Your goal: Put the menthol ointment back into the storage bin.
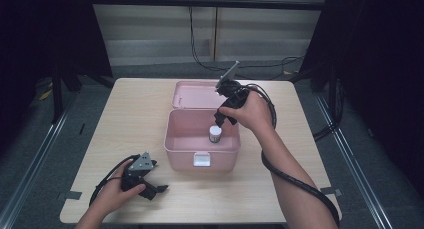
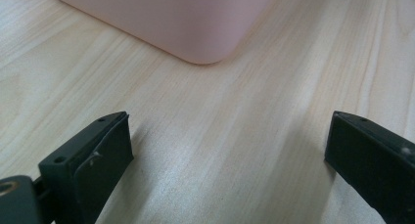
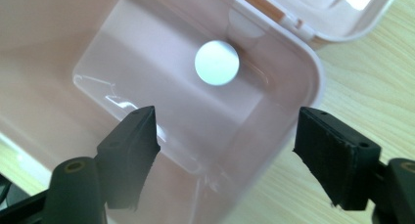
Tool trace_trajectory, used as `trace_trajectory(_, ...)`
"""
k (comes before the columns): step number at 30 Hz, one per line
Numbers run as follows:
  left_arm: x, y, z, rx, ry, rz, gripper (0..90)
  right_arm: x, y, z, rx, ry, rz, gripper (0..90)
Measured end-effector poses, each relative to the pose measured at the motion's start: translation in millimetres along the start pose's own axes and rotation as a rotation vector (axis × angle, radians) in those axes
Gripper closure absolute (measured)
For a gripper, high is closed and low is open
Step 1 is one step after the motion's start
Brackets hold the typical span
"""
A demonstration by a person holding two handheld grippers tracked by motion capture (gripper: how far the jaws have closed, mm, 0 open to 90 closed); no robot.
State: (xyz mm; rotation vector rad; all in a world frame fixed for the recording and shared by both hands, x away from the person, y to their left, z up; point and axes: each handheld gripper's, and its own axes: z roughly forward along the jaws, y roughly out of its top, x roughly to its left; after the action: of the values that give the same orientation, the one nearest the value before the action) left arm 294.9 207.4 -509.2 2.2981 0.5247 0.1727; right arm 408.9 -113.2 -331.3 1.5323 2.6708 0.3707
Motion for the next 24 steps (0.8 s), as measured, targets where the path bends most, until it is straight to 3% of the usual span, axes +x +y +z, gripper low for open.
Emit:
trace_trajectory(5,0.0,0.0,0.0,0.001,0.001,0.000,3.0,-12.6,-9.6,-7.4,-0.033,-0.016,-0.063,22.6)
trace_trajectory(16,-0.2,-0.1,0.3,-0.003,0.003,-0.002,3.0,-40.9,-32.5,-19.5,-0.058,-0.011,-0.089,20.6)
trace_trajectory(24,-0.2,-0.1,0.2,-0.002,0.003,-0.001,3.0,-51.9,-48.6,-26.6,-0.059,-0.007,-0.103,20.7)
